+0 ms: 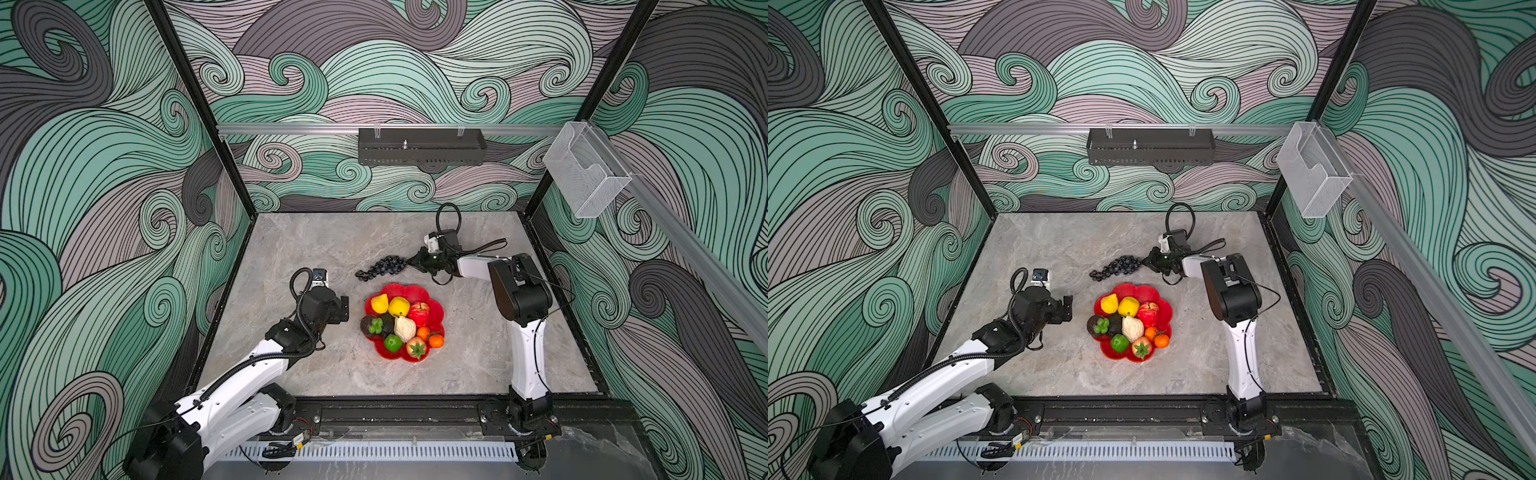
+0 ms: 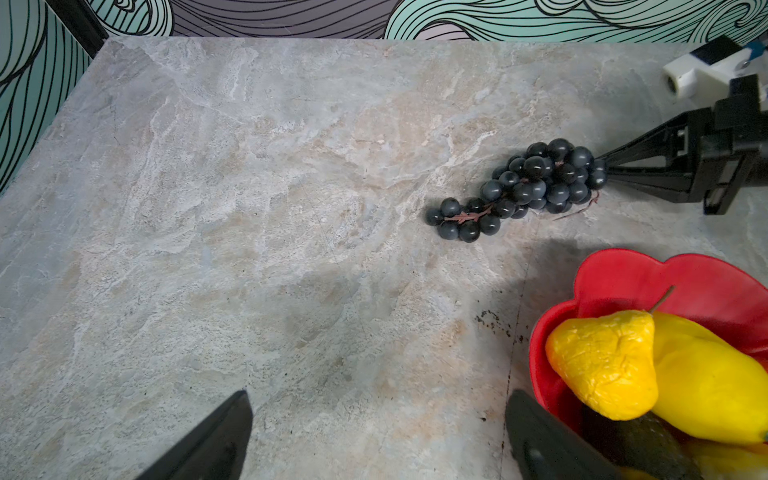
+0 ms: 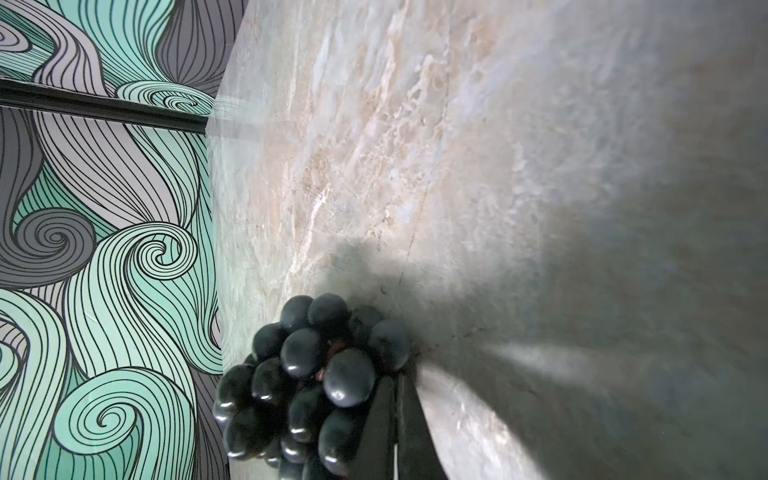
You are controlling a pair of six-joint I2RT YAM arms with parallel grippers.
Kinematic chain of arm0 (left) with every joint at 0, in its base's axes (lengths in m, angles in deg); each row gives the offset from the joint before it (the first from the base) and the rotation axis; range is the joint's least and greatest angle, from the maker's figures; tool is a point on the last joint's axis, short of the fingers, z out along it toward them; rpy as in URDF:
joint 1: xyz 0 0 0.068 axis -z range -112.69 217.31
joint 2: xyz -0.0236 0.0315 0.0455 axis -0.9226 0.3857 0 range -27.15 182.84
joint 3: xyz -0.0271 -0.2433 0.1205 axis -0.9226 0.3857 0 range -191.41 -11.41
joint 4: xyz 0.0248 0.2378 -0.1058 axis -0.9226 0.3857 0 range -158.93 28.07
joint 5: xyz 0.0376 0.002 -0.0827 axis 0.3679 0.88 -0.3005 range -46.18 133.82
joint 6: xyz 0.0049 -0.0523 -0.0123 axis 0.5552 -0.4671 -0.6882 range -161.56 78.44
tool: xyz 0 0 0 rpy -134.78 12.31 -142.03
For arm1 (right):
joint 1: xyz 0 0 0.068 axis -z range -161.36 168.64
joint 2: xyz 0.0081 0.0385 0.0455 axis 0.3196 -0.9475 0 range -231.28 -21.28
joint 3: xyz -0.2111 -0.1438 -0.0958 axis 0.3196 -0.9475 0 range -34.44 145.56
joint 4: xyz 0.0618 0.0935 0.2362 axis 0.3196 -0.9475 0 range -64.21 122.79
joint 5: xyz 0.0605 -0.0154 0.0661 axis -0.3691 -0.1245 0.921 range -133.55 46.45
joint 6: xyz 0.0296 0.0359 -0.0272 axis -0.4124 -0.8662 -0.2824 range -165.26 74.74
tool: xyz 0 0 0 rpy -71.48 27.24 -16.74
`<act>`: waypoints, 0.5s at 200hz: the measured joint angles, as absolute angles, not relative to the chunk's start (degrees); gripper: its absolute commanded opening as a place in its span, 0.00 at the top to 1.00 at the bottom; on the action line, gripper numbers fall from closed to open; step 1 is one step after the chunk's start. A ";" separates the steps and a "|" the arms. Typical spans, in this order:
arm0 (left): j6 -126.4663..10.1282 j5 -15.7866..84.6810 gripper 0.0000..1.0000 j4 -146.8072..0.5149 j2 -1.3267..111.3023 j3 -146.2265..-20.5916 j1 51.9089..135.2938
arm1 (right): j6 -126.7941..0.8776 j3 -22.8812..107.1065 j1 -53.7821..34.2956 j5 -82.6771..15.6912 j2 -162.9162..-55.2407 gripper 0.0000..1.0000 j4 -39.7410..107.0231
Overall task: Place and organize the fake fruits in the fruit bowl
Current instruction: 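Lift the grapes off the table with the right gripper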
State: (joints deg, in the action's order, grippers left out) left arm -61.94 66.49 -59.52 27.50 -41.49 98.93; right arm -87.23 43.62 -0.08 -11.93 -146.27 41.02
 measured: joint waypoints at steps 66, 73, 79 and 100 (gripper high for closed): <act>-61.97 66.95 0.03 -59.30 27.50 -41.49 98.93 | -78.67 47.18 -5.48 -16.83 -136.17 1.00 31.23; -61.97 67.02 0.03 -59.21 27.52 -41.49 98.93 | -77.84 48.02 -6.27 -17.20 -135.60 1.00 30.22; -61.97 67.11 0.03 -59.17 27.52 -41.49 98.93 | -77.09 48.80 -6.88 -17.33 -135.27 1.00 29.20; -61.97 67.37 0.03 -59.08 28.20 -41.60 98.93 | -75.04 51.71 -8.39 -17.68 -134.77 1.00 26.07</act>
